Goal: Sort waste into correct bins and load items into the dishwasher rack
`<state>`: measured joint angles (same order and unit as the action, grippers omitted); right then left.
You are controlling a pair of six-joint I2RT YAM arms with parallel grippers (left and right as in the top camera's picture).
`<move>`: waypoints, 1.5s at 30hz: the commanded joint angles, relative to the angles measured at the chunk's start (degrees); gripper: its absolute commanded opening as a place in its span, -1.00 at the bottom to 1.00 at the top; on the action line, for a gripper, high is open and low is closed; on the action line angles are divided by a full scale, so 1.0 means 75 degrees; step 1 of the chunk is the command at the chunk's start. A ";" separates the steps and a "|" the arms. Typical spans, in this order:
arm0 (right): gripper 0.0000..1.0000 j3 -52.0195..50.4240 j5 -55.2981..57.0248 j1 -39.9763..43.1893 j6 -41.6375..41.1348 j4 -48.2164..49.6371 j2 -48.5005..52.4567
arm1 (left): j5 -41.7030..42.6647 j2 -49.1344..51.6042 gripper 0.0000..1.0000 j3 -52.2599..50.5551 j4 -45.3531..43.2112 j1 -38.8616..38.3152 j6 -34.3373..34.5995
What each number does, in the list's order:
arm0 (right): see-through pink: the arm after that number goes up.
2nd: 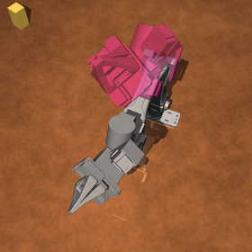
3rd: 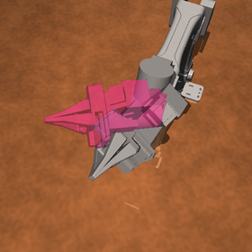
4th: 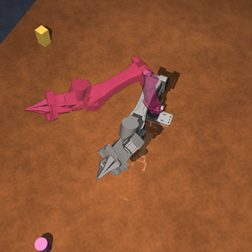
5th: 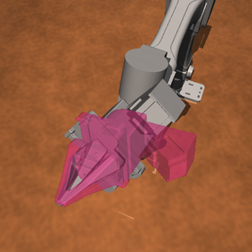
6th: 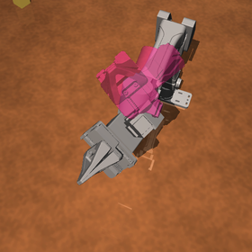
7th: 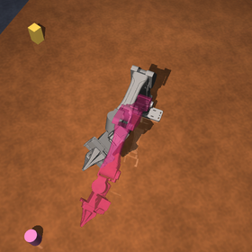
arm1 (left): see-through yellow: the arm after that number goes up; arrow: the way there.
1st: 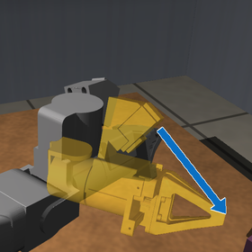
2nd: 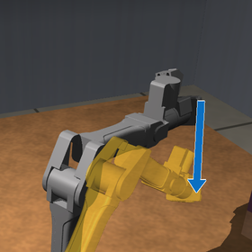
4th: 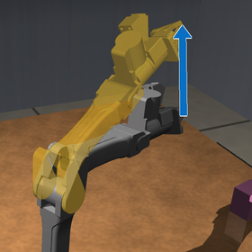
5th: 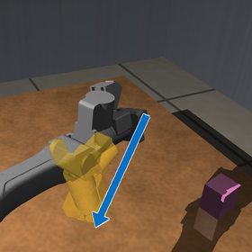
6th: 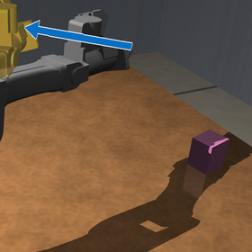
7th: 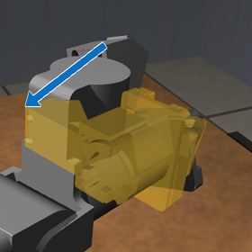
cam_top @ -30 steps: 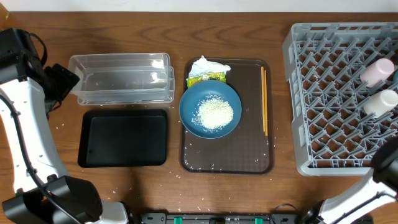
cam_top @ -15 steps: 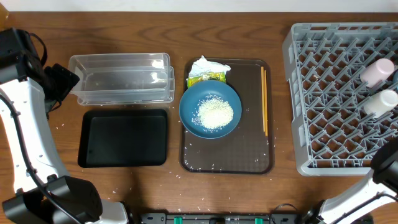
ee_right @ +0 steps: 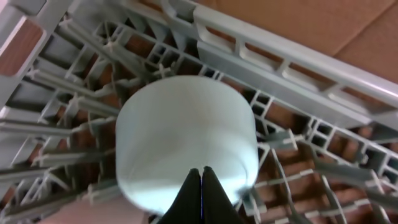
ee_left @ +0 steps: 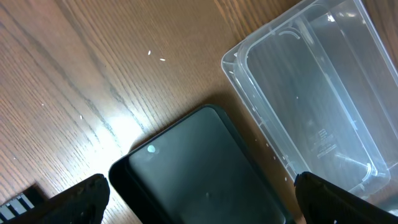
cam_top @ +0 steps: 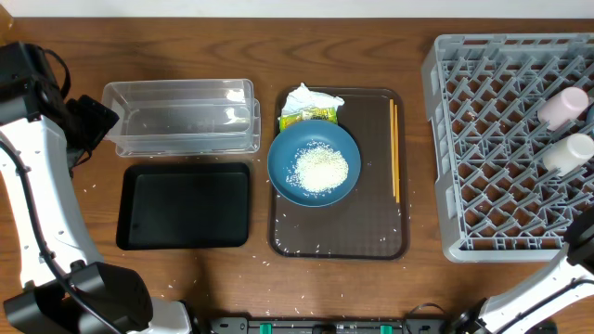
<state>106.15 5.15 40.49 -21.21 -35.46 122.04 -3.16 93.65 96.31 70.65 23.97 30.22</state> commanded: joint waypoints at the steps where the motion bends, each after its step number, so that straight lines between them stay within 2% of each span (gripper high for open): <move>1: -0.98 -0.0006 0.0055 -0.0006 0.0149 0.0189 0.0108 | -0.0044 -0.0108 0.96 0.0119 0.0035 0.0026 0.0070; 21: -0.98 -0.0006 0.0058 -0.0006 0.0149 0.0848 0.0577 | -0.0044 -0.0108 0.96 0.0119 0.0035 0.0026 0.0070; 45: -0.98 -0.0006 0.0052 -0.0009 0.0498 0.1014 0.0772 | -0.0044 -0.0108 0.96 0.0119 0.0035 0.0026 0.0070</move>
<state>106.15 5.23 40.47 -18.96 -27.49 126.17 -3.16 93.62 96.31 70.65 23.97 30.22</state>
